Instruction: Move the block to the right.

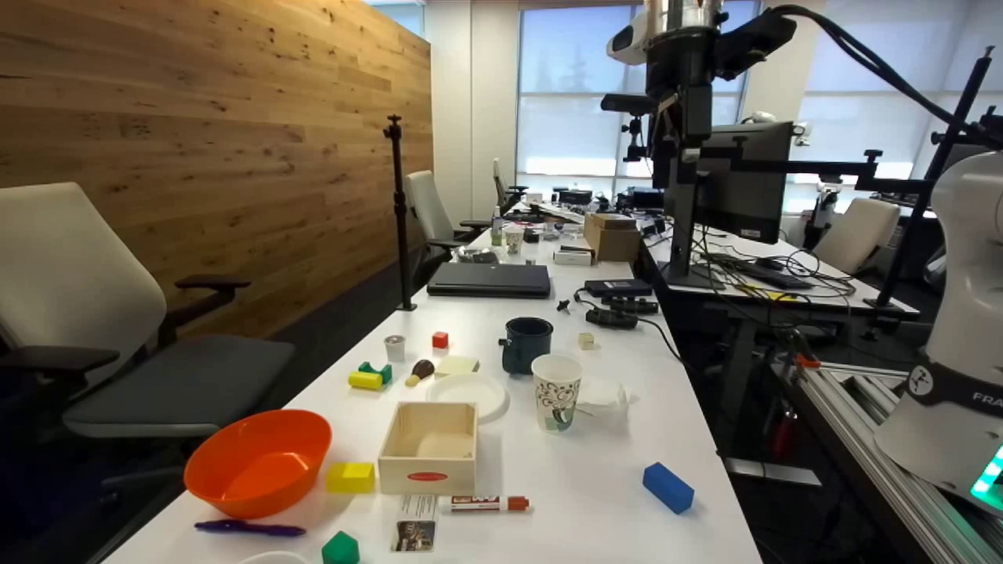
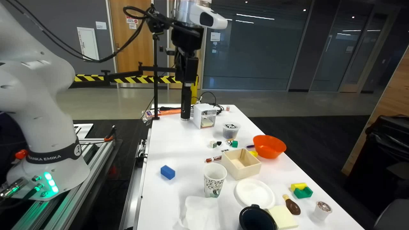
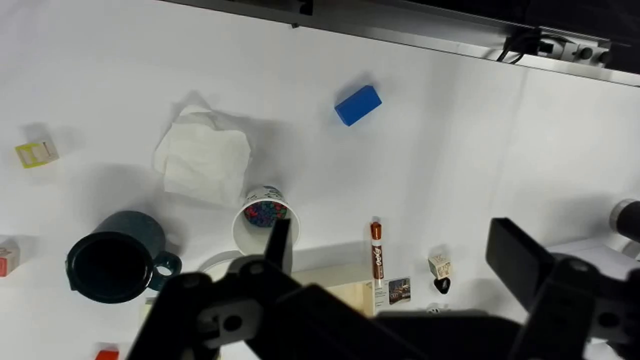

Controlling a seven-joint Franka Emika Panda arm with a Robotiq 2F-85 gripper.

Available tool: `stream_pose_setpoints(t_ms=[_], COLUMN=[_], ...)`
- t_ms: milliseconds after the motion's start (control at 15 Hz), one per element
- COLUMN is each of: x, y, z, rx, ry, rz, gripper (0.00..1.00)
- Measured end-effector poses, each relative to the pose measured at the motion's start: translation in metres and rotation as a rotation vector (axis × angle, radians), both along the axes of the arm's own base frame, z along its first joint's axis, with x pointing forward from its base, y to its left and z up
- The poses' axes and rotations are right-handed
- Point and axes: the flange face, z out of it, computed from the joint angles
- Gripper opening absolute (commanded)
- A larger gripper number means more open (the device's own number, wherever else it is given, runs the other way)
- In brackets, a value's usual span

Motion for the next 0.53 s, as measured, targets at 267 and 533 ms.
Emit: stream_pose_setpoints(t_ms=[267, 533], x=[0.028, 0.071], y=[-0.013, -0.042], z=[-0.010, -0.031], rx=[-0.020, -0.050], ry=[-0.079, -0.189], rz=[-0.108, -0.289], gripper=[1.00, 1.00])
